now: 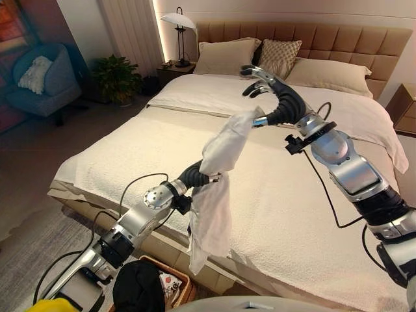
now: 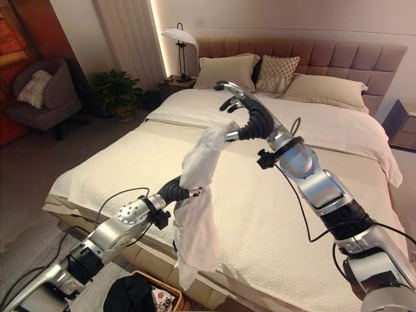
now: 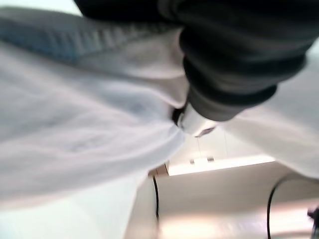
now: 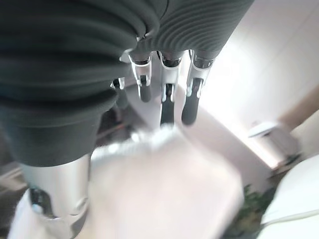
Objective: Pick up clothes into the bucket
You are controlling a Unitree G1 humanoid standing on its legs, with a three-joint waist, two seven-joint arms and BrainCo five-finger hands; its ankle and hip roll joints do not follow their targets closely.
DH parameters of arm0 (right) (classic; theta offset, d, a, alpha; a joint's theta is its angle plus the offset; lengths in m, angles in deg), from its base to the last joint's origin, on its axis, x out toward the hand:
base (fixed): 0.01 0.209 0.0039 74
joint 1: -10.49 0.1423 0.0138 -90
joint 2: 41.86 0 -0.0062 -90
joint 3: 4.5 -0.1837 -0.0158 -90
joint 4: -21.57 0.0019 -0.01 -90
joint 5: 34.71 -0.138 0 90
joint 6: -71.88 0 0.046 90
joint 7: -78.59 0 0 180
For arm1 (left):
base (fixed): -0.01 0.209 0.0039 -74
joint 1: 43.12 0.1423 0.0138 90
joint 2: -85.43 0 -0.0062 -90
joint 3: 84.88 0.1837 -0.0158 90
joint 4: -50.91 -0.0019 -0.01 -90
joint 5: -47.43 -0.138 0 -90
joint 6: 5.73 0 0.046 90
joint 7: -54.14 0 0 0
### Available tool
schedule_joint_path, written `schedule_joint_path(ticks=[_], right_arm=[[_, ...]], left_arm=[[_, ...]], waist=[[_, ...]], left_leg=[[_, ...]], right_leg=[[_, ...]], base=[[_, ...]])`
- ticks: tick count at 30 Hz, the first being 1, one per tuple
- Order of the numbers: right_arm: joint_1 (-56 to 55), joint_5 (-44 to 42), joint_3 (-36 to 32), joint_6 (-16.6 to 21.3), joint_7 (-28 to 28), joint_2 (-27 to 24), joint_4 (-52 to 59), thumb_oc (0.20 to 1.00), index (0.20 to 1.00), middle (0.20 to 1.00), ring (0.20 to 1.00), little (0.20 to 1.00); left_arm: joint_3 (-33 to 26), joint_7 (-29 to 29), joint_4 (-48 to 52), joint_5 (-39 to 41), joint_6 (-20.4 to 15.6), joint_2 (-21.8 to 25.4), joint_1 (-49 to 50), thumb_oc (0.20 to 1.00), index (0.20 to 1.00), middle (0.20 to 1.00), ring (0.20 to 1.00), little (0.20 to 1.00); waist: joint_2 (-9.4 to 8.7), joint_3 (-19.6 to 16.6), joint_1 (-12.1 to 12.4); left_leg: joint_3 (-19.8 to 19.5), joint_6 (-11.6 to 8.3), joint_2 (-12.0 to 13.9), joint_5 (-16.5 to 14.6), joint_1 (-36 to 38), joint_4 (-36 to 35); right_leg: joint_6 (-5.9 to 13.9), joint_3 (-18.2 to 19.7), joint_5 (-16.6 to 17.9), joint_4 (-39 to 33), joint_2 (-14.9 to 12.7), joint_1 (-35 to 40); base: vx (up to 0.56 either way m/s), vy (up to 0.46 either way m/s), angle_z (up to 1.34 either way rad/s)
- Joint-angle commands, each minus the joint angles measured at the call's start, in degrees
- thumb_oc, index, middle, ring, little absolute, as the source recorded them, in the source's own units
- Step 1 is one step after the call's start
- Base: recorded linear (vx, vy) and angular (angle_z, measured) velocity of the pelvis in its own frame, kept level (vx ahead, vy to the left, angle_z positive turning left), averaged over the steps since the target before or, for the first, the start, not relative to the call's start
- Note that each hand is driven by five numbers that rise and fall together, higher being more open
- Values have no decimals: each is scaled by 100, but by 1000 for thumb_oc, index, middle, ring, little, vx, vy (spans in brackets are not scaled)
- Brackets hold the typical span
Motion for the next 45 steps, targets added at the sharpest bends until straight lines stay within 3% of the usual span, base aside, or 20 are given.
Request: schedule_joint_path(ticks=[1,9,14,18,25,32,37,39,41,45], right_arm=[[-242,208,-553,-15,348,159,-500,1000,1000,1000,1000,1000],[-1723,589,-1412,-212,719,674,-1927,1000,1000,1000,1000,1000],[-2754,142,-1997,-198,939,1437,-3009,1000,1000,1000,1000,1000],[-3318,29,-2057,-211,857,1834,-3669,1000,1000,1000,1000,1000],[-4355,769,-1627,-333,316,2178,-4744,1000,1000,1000,1000,1000],[-4296,1031,-1431,-281,331,2199,-5372,1000,1000,1000,1000,1000],[-3951,1079,-1278,-206,364,1994,-5392,1000,1000,1000,1000,1000],[-3724,918,-1222,-106,487,1921,-5194,1000,1000,1000,1000,1000],[-3671,886,-1192,-75,524,1932,-5179,1000,1000,1000,1000,1000],[-3621,779,-962,70,669,2048,-4963,1000,1000,1000,1000,1000]], left_arm=[[-628,311,153,-278,-517,286,72,200,200,200,200,200],[-1648,518,458,-544,-654,372,780,200,200,200,200,200],[-2690,691,916,-574,-727,301,1702,200,200,200,200,200],[-3217,774,1215,-630,-774,221,2194,200,200,200,200,200],[-4144,957,1428,-910,-942,331,2957,200,200,200,200,200],[-4285,1116,1183,-1086,-1017,302,3244,200,200,200,200,200],[-4039,1248,247,-1053,-1055,139,3092,200,200,200,200,200],[-3929,1563,-392,-1241,-1062,-46,2824,200,200,200,200,200],[-3893,1678,-621,-1320,-1080,-99,2717,200,200,200,200,200],[-3740,2386,-1853,-1883,-1092,-181,2077,200,200,200,200,200]], waist=[[-363,-171,108],[-367,-86,160],[-343,66,140],[-341,130,119],[-326,395,66],[-271,830,79],[-264,1235,123],[-322,1502,113],[-345,1546,117],[-591,1784,75]], left_leg=[[-23,140,-237,-483,8,308],[-97,139,-222,-456,13,289],[-124,129,-220,-428,-41,287],[-118,118,-208,-414,-64,286],[-129,83,-188,-389,-126,302],[-157,82,-236,-347,-399,463],[-186,99,-302,-302,-824,734],[-187,111,-322,-259,-1242,929],[-181,112,-316,-245,-1385,991],[-170,113,-269,-182,-1897,1209]], right_leg=[[289,-121,-110,380,-316,-74],[264,-222,-146,361,-292,-19],[242,-232,-149,369,-272,-88],[235,-234,-161,384,-256,-117],[242,-254,-165,432,-238,-206],[259,-274,-114,542,-274,-453],[257,-256,-45,727,-318,-833],[245,-205,12,909,-319,-1275],[241,-203,25,977,-318,-1427],[235,-170,80,1189,-310,-1940]], base=[[33,-6,10],[5,-9,9],[-9,-1,1],[-7,0,2],[-20,-2,2],[-98,15,-2],[-141,23,0],[-198,24,0],[-122,13,-2],[-95,3,-2]])
